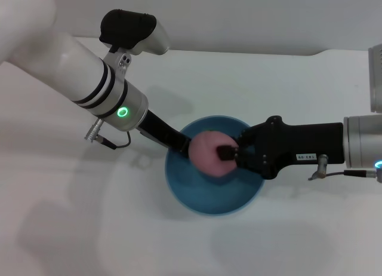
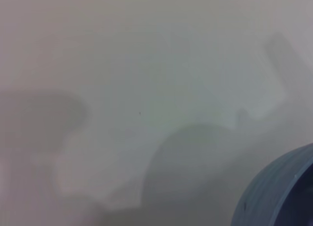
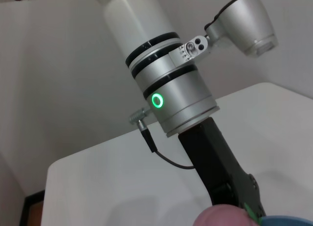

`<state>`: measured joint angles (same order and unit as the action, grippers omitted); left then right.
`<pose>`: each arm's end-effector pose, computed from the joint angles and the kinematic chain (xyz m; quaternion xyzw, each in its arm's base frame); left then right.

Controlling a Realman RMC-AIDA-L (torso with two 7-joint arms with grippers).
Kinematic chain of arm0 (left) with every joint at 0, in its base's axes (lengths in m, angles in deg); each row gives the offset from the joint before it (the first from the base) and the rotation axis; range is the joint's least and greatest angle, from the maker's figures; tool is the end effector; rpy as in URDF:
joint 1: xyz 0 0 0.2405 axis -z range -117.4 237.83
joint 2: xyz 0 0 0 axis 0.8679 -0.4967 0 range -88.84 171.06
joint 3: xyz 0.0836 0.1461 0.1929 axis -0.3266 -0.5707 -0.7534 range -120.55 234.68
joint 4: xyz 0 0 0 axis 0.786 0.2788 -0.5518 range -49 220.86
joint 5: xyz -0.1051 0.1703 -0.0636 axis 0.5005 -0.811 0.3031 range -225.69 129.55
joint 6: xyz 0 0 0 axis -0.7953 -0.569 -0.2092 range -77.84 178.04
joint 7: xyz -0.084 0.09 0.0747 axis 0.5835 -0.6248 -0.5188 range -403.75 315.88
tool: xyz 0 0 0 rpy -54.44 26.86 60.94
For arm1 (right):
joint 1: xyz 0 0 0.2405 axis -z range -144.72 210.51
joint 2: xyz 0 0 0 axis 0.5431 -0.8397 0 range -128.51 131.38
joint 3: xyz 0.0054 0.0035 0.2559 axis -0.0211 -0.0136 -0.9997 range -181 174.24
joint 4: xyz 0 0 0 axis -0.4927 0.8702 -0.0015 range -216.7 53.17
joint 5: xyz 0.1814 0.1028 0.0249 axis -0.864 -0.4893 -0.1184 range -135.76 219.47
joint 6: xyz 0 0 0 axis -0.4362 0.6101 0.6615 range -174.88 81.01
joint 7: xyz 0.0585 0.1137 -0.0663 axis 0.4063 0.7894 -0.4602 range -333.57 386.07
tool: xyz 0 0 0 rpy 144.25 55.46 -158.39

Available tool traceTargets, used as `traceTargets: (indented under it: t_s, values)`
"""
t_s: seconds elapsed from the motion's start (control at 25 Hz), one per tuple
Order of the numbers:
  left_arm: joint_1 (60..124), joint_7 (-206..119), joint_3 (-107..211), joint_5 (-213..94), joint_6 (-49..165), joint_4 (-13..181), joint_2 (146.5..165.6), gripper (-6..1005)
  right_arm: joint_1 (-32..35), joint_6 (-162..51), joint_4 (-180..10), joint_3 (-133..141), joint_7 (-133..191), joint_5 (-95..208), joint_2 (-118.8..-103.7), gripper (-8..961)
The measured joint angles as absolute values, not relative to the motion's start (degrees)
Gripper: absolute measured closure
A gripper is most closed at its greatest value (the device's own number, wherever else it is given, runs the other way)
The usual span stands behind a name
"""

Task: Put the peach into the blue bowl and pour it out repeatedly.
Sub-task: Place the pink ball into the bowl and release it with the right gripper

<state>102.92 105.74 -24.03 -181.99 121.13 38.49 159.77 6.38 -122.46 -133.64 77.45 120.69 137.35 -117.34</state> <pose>-0.2004 0.3740 -0.0670 -0.8810 -0.4490 0.0947 0.1154 0.1902 0.3241 -0.0552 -0.9648 0.1765 0.1904 0.0429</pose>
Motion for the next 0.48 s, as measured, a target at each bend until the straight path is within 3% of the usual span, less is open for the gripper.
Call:
traceTargets:
  t_s: [0.08,0.24,0.48]
  values:
    - [102.93,105.74,-24.04,-182.0,121.27,38.42,159.71,999,6.37,-122.54,-133.69,77.45,121.07,137.33,-117.33,887]
    - [102.94,105.58,-24.05,-182.02,121.38,38.38,159.68,999,6.22,-122.6,-134.14,77.37,122.39,137.45,-117.22,675]
    - [102.8,105.22,-24.06,-182.04,121.27,38.37,159.66,1000,6.46,-122.51,-134.22,76.44,122.97,137.19,-117.24,533]
